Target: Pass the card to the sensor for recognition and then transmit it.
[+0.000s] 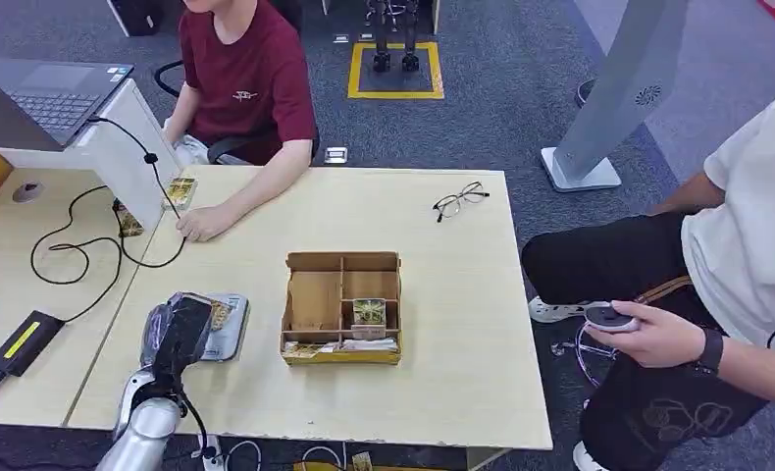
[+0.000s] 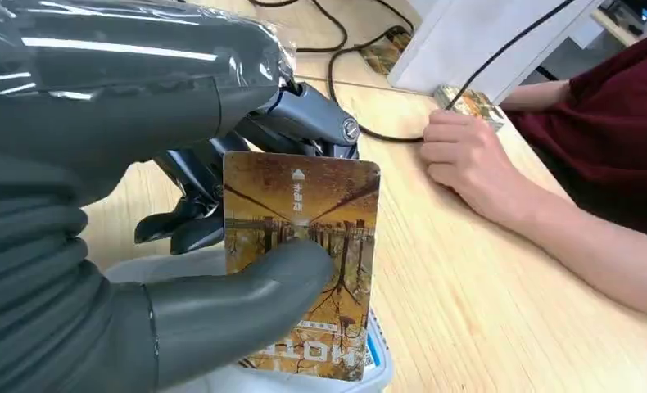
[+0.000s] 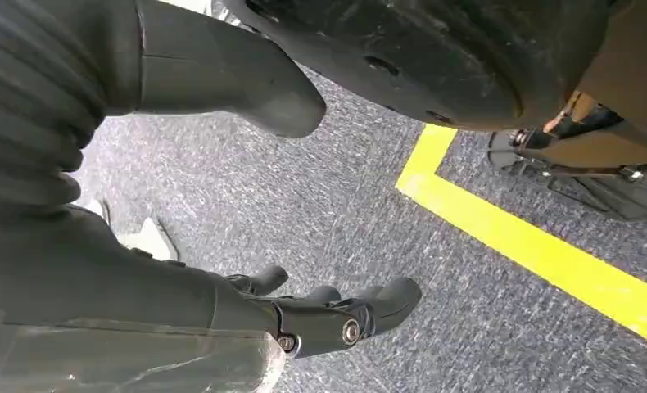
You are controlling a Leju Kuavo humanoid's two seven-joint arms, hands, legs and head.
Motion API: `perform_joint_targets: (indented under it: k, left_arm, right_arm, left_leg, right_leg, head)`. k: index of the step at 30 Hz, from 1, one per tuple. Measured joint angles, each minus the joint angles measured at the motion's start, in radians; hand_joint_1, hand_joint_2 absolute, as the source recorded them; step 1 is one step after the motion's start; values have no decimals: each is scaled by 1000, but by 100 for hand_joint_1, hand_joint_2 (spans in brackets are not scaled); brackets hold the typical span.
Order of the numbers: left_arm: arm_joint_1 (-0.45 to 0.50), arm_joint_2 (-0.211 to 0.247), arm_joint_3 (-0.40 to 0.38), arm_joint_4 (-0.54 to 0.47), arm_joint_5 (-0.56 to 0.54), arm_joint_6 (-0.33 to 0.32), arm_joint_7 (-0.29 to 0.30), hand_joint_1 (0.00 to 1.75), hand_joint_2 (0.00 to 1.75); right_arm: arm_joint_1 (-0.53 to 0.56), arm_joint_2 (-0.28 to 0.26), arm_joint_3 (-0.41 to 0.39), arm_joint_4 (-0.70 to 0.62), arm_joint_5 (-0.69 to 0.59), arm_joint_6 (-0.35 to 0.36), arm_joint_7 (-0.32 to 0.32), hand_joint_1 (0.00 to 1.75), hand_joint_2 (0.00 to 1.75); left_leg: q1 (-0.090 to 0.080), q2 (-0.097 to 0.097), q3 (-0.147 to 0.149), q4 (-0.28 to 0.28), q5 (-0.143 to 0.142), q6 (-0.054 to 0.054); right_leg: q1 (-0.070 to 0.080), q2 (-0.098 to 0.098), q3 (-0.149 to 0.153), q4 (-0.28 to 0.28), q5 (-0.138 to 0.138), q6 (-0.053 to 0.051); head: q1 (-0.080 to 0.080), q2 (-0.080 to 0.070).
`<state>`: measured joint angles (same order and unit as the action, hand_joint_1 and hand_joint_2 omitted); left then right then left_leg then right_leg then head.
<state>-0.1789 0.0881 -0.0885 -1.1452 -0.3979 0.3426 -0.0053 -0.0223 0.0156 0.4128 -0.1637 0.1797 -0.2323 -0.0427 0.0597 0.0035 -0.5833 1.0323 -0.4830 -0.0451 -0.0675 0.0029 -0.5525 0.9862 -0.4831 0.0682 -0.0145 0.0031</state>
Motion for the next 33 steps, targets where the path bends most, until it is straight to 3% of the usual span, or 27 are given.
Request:
perform_joint_targets:
  k: [8,17,25,33]
  left_arm:
    - [-8,-2,0,15,5,-8,4,175,175]
    - [-27,-5,-7,48,-40,27,21,175,175]
    - [-56,-7,-8,122,-211,131,70,175,175]
    - [-75,-14,-7,177,-291,151,93,175,175]
  right_arm:
    - [0,0,0,0,7,0,2,0,175]
    - [0,0,0,0,10,4,2,0,175]
    - [-3,1,2,0,14,8,-10,0,175]
    - [-6,3,5,0,20,13,-14,0,175]
  left_leg:
    - [0,0,0,0,0,0]
    - [0,0,0,0,0,0]
    - [0,0,0,0,0,0]
    - [0,0,1,0,0,0]
  right_leg:
    - [0,0,0,0,0,0]
    - [0,0,0,0,0,0]
    - [0,0,1,0,0,0]
    - [0,0,2,0,0,0]
  head:
    - [0,0]
    - [0,0]
    - [0,0]
    - [0,0]
